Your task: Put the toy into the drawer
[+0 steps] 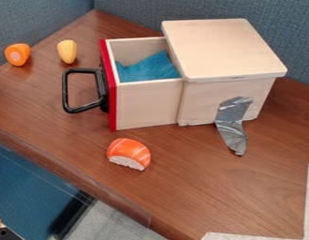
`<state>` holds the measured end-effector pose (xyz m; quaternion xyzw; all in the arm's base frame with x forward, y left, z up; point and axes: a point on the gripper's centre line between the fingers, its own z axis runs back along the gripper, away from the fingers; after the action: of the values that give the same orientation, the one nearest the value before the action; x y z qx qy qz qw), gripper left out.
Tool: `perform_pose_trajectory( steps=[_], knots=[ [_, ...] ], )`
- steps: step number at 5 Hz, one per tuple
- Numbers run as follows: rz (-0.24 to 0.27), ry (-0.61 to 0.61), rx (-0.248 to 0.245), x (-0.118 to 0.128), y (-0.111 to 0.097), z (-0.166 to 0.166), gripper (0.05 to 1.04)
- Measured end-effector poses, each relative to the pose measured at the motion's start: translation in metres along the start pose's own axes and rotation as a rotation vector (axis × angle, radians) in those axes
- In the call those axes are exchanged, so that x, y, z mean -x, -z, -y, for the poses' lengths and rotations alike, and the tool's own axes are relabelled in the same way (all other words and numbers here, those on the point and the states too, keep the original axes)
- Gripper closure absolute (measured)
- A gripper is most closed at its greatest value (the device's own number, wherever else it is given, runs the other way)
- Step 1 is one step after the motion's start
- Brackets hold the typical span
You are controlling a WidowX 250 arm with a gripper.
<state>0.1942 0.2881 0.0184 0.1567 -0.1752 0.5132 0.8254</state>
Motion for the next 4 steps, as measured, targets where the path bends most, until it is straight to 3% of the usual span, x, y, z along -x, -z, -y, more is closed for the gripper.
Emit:
perform_pose_trajectory(
  steps=[2, 3, 4],
  knots=[
    [0.028, 0.028, 0.01, 0.003, 0.002, 0.001, 0.857],
    [0.037, 0.047, 0.035, 0.004, -0.004, 0.003, 0.943],
    [0.086, 0.098, 0.124, -0.007, -0.027, 0.024, 0.953]
  ],
)
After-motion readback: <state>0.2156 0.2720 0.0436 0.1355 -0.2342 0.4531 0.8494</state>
